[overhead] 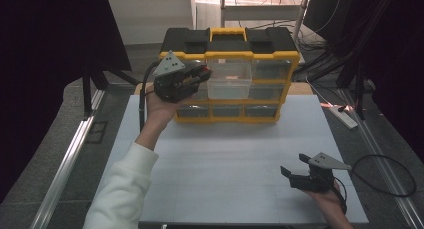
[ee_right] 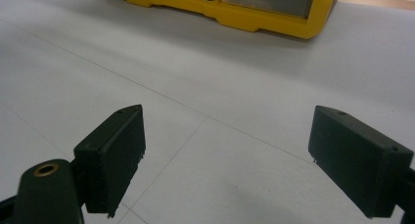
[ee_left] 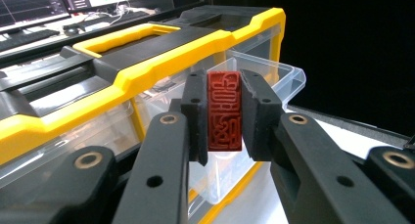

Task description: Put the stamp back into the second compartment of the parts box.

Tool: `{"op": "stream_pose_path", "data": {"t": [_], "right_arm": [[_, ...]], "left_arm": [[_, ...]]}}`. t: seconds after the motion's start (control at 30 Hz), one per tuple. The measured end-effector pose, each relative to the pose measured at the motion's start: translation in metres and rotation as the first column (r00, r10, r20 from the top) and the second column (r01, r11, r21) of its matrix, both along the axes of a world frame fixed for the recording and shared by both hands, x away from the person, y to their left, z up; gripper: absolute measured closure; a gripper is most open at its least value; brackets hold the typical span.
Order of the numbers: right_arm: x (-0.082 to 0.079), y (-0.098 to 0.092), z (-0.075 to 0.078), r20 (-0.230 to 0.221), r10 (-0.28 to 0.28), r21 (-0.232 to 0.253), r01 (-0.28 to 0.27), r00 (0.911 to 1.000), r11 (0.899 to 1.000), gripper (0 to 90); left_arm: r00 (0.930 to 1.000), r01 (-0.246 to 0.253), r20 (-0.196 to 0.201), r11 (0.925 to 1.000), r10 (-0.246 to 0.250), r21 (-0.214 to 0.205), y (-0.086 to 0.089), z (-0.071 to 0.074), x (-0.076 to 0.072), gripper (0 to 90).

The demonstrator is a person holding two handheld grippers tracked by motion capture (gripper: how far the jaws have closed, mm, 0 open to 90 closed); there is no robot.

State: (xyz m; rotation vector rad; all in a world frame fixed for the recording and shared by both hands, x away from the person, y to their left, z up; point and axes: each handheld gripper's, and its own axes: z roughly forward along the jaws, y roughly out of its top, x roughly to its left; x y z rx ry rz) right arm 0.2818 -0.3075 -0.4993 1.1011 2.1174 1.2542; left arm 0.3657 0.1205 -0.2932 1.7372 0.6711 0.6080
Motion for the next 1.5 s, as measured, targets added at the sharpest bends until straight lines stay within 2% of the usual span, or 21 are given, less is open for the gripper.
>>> {"op": "stream_pose_path", "data": {"t": [0.13, 0.27, 0.5, 0.9, 0.97, 1.4, 1.43, 1.5], "right_arm": [[0.000, 0.000, 0.000, 0.001, -0.001, 0.003, 0.001, 1.0000, 1.000, 14.3], [0.000, 0.000, 0.000, 0.000, 0.000, 0.002, 0.000, 1.0000, 1.000, 14.3], [0.000, -0.001, 0.000, 0.002, 0.000, 0.003, 0.000, 1.0000, 1.000, 14.3], [0.000, -0.002, 0.000, -0.001, -0.001, 0.006, 0.001, 1.0000, 1.000, 14.3], [0.000, -0.002, 0.000, -0.002, -0.001, 0.005, 0.001, 1.0000, 1.000, 14.3], [0.000, -0.002, 0.000, -0.003, -0.001, 0.009, 0.002, 1.0000, 1.000, 14.3], [0.000, -0.002, 0.000, -0.003, -0.001, 0.009, 0.001, 1.0000, 1.000, 14.3], [0.000, -0.002, 0.000, -0.003, -0.002, 0.010, 0.002, 1.0000, 1.000, 14.4]], "left_arm": [[1.0000, 0.000, -0.005, 1.0000, 0.000, 0.004, -0.003, 0.001, 0.005, 74.4], [0.9999, 0.005, -0.013, 0.9999, -0.006, -0.012, -0.007, 0.004, 0.010, 74.4], [0.9998, 0.014, -0.014, 0.9999, -0.014, -0.003, -0.019, 0.009, 0.019, 74.3], [0.9991, 0.028, -0.033, 0.9996, -0.028, 0.005, -0.035, 0.005, 0.035, 74.2], [0.9990, 0.027, -0.037, 0.9996, -0.027, -0.004, -0.037, 0.005, 0.039, 74.1], [0.9979, 0.018, -0.062, 0.9997, -0.019, -0.017, -0.041, 0.001, 0.049, 73.8], [0.9982, 0.008, -0.060, 0.9998, -0.009, -0.018, -0.042, 0.001, 0.050, 71.7], [0.9989, 0.000, -0.046, 0.9998, 0.000, -0.018, -0.043, 0.000, 0.049, 49.4]]}}
